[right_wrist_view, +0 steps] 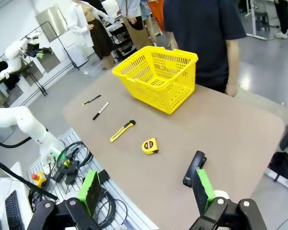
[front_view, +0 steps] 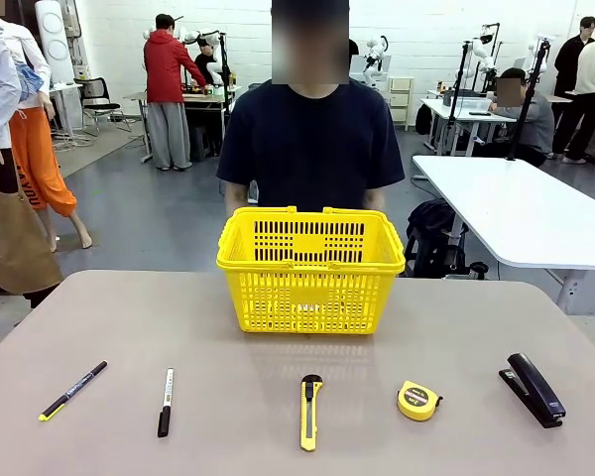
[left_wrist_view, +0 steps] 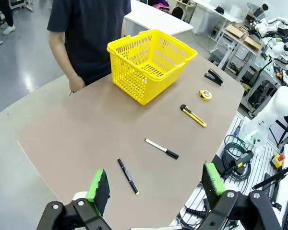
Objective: Place the items the person wants into the basket.
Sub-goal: Pick up the item the person points to and place it in the Market Basket.
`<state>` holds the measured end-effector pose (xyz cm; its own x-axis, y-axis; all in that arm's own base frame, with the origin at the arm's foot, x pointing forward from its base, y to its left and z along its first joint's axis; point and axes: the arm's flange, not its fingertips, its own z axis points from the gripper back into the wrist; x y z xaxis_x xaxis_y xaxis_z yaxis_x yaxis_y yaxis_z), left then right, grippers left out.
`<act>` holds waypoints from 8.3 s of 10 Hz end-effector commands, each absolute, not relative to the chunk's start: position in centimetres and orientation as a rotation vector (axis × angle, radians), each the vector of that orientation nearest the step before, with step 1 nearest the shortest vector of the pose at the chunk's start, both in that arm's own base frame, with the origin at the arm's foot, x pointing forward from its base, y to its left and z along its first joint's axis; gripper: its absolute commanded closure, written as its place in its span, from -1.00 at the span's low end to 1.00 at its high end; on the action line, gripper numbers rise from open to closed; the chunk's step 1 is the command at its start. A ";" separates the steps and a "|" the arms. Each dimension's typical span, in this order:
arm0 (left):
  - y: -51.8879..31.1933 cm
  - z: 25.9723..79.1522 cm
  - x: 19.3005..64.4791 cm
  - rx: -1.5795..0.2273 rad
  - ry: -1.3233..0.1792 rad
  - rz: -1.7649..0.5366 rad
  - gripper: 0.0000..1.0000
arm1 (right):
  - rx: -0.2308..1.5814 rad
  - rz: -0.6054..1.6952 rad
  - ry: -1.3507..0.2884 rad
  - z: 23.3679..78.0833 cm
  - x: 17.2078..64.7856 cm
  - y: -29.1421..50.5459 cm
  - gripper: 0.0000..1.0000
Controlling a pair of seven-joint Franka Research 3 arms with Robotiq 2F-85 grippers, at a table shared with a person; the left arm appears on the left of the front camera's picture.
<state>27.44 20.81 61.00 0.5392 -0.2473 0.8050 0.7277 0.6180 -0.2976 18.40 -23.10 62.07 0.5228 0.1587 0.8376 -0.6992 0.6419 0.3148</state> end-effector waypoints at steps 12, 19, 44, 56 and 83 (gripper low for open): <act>21.6 60.5 27.7 -0.696 -0.807 -0.642 -1.00 | 0.694 0.563 -0.901 62.2 18.6 -23.2 -1.00; 19.1 65.0 24.5 -0.532 -0.856 -0.681 -1.00 | 0.694 0.563 -0.901 62.2 18.6 -23.2 -1.00; -40.5 44.7 29.6 -0.020 -0.208 -0.221 -1.00 | 0.694 0.563 -0.901 62.2 18.6 -23.2 -1.00; -45.5 32.7 32.2 -0.018 -0.219 -0.038 -1.00 | 0.694 0.563 -0.901 62.2 18.6 -23.2 -1.00; -40.6 56.3 26.6 -0.018 -0.127 -0.475 1.00 | 0.694 0.563 -0.901 62.2 18.6 -23.2 -1.00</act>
